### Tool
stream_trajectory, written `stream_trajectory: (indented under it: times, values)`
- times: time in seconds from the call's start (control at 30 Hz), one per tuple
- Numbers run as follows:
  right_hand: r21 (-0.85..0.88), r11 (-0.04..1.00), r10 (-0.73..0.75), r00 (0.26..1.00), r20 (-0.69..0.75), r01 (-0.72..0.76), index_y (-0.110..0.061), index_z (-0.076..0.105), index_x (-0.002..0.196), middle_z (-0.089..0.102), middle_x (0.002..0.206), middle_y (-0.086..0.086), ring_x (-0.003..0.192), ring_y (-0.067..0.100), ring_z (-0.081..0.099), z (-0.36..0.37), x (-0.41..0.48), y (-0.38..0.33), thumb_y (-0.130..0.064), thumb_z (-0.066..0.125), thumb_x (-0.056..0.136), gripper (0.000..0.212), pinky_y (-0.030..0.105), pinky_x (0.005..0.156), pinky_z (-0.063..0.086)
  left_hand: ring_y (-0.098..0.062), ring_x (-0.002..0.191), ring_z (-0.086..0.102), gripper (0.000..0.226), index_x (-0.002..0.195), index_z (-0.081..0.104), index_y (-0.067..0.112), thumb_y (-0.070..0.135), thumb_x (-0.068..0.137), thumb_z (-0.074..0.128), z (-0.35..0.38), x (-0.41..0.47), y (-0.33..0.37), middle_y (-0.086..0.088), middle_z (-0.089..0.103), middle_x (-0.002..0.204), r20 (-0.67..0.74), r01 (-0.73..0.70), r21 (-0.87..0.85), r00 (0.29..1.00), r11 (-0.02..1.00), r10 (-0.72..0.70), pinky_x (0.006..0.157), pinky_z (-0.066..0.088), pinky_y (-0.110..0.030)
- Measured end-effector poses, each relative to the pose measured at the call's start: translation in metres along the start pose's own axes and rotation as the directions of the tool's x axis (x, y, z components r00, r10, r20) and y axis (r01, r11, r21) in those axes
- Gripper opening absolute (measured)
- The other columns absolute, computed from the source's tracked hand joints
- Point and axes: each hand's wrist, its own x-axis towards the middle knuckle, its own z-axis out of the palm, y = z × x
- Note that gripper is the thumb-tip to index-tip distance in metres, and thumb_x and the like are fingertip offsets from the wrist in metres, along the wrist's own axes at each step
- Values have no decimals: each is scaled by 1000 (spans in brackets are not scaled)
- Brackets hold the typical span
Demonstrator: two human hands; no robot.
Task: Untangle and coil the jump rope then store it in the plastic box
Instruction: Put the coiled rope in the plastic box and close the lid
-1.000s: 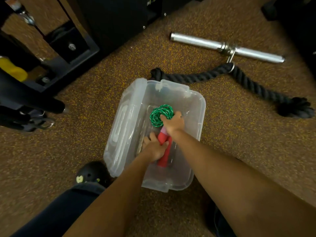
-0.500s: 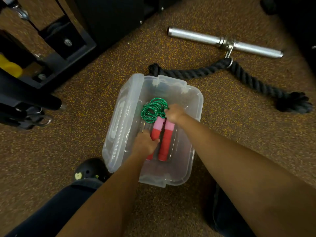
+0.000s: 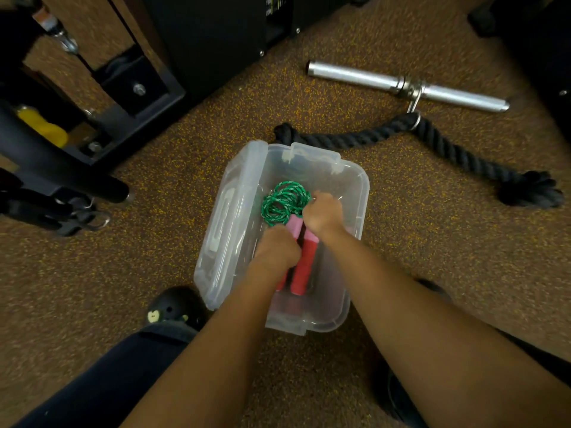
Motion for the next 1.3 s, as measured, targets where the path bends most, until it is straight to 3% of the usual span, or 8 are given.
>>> stream_trajectory:
  times: [0.13, 0.27, 0.33, 0.47, 0.67, 0.93, 1.07, 1.3]
  values:
    - [374, 927, 85, 979, -188, -9, -2, 59, 111, 66, 109, 22, 103, 35, 60, 5, -45, -12, -12, 41, 95, 26, 30, 81, 39, -31, 108, 57, 27, 111, 60, -1, 5, 88, 46, -68, -32, 30, -20, 61, 117, -6, -137, -34, 991, 990, 137, 86, 43, -30]
    - [567, 823, 73, 985, -159, 31, -4, 56, 110, 58, 81, 2, 80, 19, 53, 16, -97, -30, -25, 41, 98, 28, 19, 62, 31, -11, 74, 59, 20, 104, 57, 15, 5, 90, 47, -130, -67, 29, -2, 61, 86, -211, -287, -555, 956, 781, 202, 65, 47, -20]
    - [621, 783, 28, 994, -108, 45, -7, 54, 109, 60, 86, 0, 85, 18, 57, 28, -117, -39, -36, 45, 95, 34, 22, 72, 39, -7, 74, 59, 24, 110, 58, 16, 6, 91, 45, -148, -78, 13, 3, 63, 88, -328, -331, -647, 934, 687, 141, 67, 47, -16]
    - [560, 828, -18, 999, -32, 33, -10, 49, 117, 61, 111, 12, 103, 26, 58, 52, -138, -54, -44, 62, 82, 50, 36, 94, 46, -6, 78, 59, 26, 113, 59, 14, 10, 90, 49, -151, -78, -28, 5, 64, 92, -439, -282, -769, 885, 573, -153, 73, 47, -18]
    - [451, 892, 29, 1000, 12, -31, -14, 40, 123, 64, 112, 16, 101, 31, 62, 58, -136, -57, -13, 64, 81, 49, 31, 83, 47, -6, 78, 58, 26, 114, 58, 12, 9, 90, 48, -125, -70, -57, 5, 62, 90, -378, -206, -858, 874, 470, -306, 71, 44, -19]
    - [523, 846, 44, 992, 121, -101, -6, 57, 111, 68, 104, 15, 100, 32, 64, 48, -127, -51, -11, 68, 78, 36, 42, 91, 51, -15, 94, 57, 25, 112, 58, 13, 9, 90, 47, -108, -64, -62, -4, 61, 107, -347, -153, -803, 906, 576, -242, 80, 43, -26]
    - [664, 741, -29, 983, 182, -101, -7, 54, 109, 62, 87, 2, 88, 25, 64, 33, -130, -38, -3, 69, 78, 35, 39, 84, 54, -17, 89, 59, 22, 107, 59, 15, 11, 88, 48, -107, -62, -65, -4, 63, 102, -354, -135, -759, 906, 637, -230, 71, 46, -27]
    - [860, 495, -165, 959, 230, -121, -13, 57, 99, 66, 91, 6, 77, 17, 66, -23, -139, 1, 2, 63, 82, 24, 30, 67, 58, -35, 125, 37, 41, 130, 46, 17, 18, 90, 47, -89, -67, -55, -15, 32, 140, -483, -27, -447, 849, 894, -216, 106, 31, -44]
